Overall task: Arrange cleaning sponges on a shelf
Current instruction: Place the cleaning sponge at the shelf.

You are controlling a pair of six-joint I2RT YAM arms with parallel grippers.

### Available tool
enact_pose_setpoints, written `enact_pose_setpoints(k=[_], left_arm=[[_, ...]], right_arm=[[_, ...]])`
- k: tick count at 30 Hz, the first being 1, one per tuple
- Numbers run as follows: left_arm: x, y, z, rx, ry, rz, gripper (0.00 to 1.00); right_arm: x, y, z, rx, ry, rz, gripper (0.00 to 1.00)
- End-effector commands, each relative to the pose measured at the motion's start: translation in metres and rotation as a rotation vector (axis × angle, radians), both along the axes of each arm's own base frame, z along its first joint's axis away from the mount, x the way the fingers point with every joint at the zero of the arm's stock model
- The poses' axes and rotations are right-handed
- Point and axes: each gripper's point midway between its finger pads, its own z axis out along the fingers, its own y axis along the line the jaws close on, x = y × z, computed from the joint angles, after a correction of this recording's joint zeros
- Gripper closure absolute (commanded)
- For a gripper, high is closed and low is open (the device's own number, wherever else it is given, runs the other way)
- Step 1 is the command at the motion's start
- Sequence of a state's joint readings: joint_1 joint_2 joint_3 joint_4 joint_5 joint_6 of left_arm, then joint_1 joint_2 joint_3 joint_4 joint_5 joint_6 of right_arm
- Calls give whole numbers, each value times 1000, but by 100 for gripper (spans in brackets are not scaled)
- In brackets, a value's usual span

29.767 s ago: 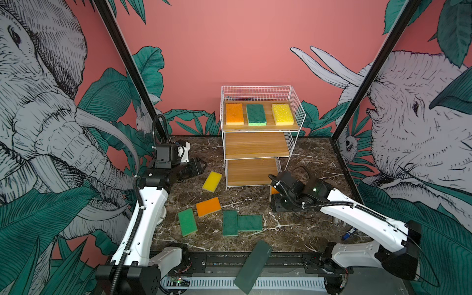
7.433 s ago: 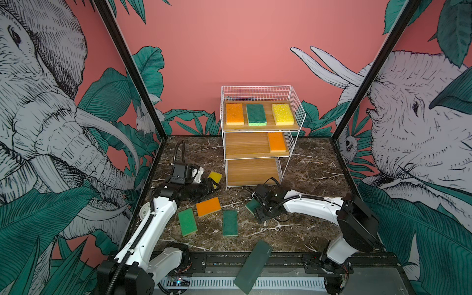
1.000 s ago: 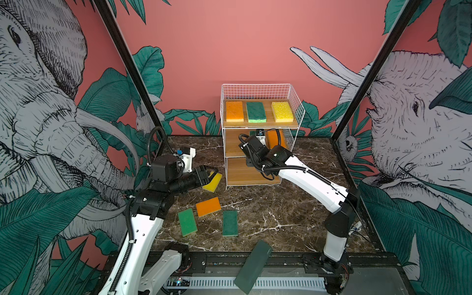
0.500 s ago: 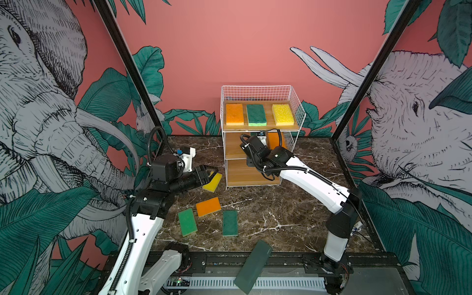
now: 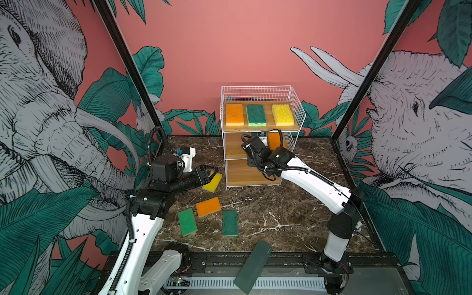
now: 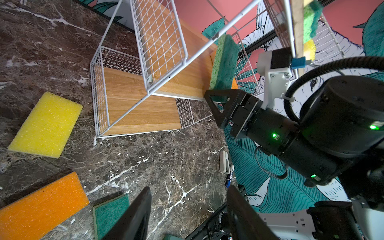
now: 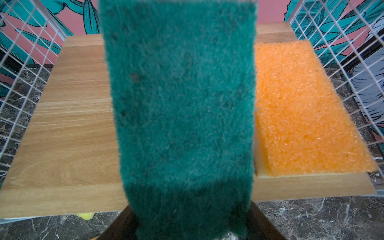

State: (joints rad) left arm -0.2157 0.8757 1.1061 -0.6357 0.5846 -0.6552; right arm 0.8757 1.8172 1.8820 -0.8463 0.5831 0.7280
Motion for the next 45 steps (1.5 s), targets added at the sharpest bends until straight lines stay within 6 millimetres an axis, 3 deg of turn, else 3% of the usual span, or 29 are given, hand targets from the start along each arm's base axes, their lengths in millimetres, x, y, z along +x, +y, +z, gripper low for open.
enact_pose_setpoints(k=[1,10,20,27,40,43,45], left_arm=[[1,0,5,-11,-21,0,40],[1,0,1,-12,-11,2,41],[0,0,2,-14,-17,3,41],[-1,0,3,-16,-20,2,41],[-6,1,5,-21,-25,5,40],[-7,2,7,-22,-28,6,40],[-7,2,8,-22,-31,8,40]], right_arm=[[2,-5,29,46,-62,-18,33],[4,-3,23,32,-53,-12,26],[0,-3,28,40,-61,-5,26],[-7,6,38,-21,-98,62,18],[-37,-5,67,-14,-169,76,17],[-51,-16,72,17,-181,62,22],[-59,-25,78,63,-194,58,35]])
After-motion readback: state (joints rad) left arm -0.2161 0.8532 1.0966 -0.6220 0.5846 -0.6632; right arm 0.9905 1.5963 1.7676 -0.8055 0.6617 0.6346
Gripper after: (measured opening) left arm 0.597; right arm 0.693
